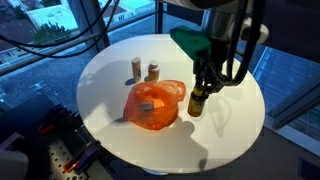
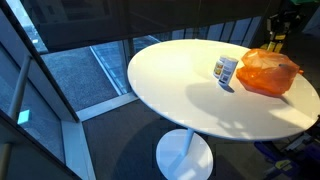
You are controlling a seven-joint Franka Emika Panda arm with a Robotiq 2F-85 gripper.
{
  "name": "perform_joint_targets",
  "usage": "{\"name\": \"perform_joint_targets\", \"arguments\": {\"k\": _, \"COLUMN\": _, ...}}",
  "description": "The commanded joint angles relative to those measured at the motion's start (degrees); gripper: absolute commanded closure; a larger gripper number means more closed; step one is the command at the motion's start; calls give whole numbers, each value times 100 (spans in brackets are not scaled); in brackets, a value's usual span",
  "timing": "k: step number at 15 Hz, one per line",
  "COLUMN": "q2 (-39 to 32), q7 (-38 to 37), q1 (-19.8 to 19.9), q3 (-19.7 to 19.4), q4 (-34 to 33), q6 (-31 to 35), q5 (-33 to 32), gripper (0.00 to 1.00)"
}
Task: Move the yellow and brown bottle to the table
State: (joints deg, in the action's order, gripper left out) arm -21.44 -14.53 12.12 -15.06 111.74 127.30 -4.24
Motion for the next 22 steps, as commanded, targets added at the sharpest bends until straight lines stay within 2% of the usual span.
{"name": "perform_joint_targets", "arguments": {"k": 1, "q2": -416, "q7": -100, "q1": 2, "q3": 100, "q4": -541, "q6": -136, "q5": 252, "gripper": 80}}
{"name": "perform_joint_targets", "arguments": {"k": 10, "q2": -1102, "q7": -5, "q1": 60, "q3": 310, "q4": -1240, "q6": -139, "q5": 807, "gripper": 80}}
{"name": "perform_joint_targets", "arguments": {"k": 22, "q2": -1194, "q7": 58, "q1": 109, "q3": 325, "q4": -1195, "q6": 290, "q5": 1078, "gripper": 80}}
